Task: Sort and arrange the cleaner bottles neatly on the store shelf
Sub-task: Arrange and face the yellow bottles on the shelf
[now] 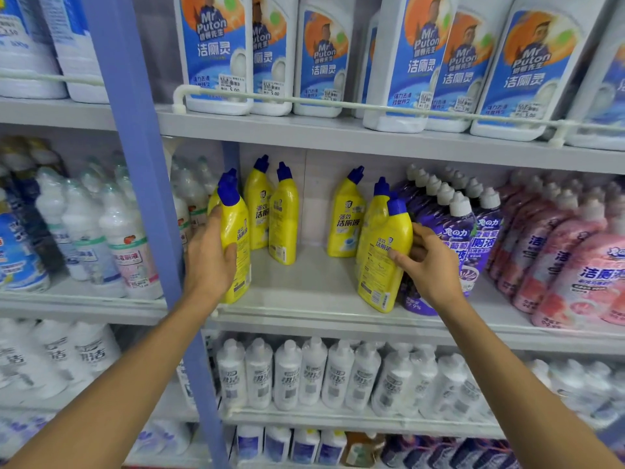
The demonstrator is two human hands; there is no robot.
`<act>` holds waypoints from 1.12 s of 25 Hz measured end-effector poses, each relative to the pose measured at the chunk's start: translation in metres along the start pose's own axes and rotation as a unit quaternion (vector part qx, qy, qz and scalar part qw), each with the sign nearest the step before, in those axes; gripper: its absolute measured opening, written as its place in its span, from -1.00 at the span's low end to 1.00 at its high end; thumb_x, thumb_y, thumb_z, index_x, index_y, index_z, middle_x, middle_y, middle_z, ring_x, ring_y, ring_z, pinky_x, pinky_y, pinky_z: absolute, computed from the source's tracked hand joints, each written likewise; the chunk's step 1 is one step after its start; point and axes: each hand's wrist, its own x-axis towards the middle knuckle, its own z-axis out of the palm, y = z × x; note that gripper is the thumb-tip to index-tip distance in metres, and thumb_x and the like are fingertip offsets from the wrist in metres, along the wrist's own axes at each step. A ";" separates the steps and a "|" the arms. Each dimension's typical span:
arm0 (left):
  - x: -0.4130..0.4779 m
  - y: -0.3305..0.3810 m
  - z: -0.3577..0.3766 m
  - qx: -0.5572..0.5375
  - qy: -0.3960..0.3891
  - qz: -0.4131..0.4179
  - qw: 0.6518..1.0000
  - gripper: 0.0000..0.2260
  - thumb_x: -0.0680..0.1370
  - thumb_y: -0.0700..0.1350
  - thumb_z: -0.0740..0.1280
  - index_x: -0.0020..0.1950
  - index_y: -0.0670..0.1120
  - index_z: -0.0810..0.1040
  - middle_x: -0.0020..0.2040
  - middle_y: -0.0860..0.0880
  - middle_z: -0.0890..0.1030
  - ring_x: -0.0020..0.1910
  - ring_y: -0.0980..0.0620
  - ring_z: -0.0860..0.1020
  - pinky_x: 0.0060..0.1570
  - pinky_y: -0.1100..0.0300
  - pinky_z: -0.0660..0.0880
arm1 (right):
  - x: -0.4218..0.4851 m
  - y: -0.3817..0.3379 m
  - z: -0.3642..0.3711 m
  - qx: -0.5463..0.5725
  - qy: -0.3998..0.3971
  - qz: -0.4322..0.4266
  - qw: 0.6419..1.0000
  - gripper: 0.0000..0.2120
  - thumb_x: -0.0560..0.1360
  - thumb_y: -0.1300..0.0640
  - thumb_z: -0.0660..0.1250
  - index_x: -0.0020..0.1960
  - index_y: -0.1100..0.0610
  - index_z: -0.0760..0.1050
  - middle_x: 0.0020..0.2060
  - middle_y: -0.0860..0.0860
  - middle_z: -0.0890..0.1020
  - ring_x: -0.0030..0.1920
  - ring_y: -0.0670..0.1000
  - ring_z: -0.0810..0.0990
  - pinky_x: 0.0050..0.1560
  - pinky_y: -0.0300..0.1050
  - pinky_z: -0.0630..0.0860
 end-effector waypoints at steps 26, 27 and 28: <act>0.072 0.063 0.079 -0.104 -0.152 -0.056 0.981 -0.31 0.40 0.00 0.53 0.48 -0.05 0.37 0.28 -0.07 0.57 0.23 -0.12 0.57 0.10 0.15 0.48 | 0.095 -0.045 0.126 -0.053 0.009 -0.006 0.999 -0.06 0.42 -0.04 0.56 0.62 0.18 0.14 0.51 0.20 0.33 0.51 0.21 0.30 0.47 0.12 0.34; 0.085 0.065 0.091 -0.096 -0.135 -0.059 0.984 -0.33 0.39 0.01 0.52 0.44 -0.08 0.39 0.25 -0.11 0.57 0.20 -0.15 0.56 0.05 0.15 0.46 | 0.110 -0.043 0.135 -0.053 0.033 0.007 0.998 -0.04 0.42 -0.01 0.56 0.62 0.22 0.11 0.52 0.23 0.29 0.52 0.24 0.27 0.49 0.14 0.29; 0.096 0.064 0.104 -0.102 -0.119 -0.060 0.986 -0.34 0.37 0.03 0.52 0.40 -0.10 0.41 0.23 -0.13 0.56 0.20 -0.17 0.55 0.06 0.12 0.46 | 0.125 -0.041 0.143 -0.051 0.050 0.025 0.997 -0.03 0.43 0.02 0.56 0.63 0.24 0.07 0.53 0.25 0.26 0.54 0.25 0.24 0.51 0.11 0.25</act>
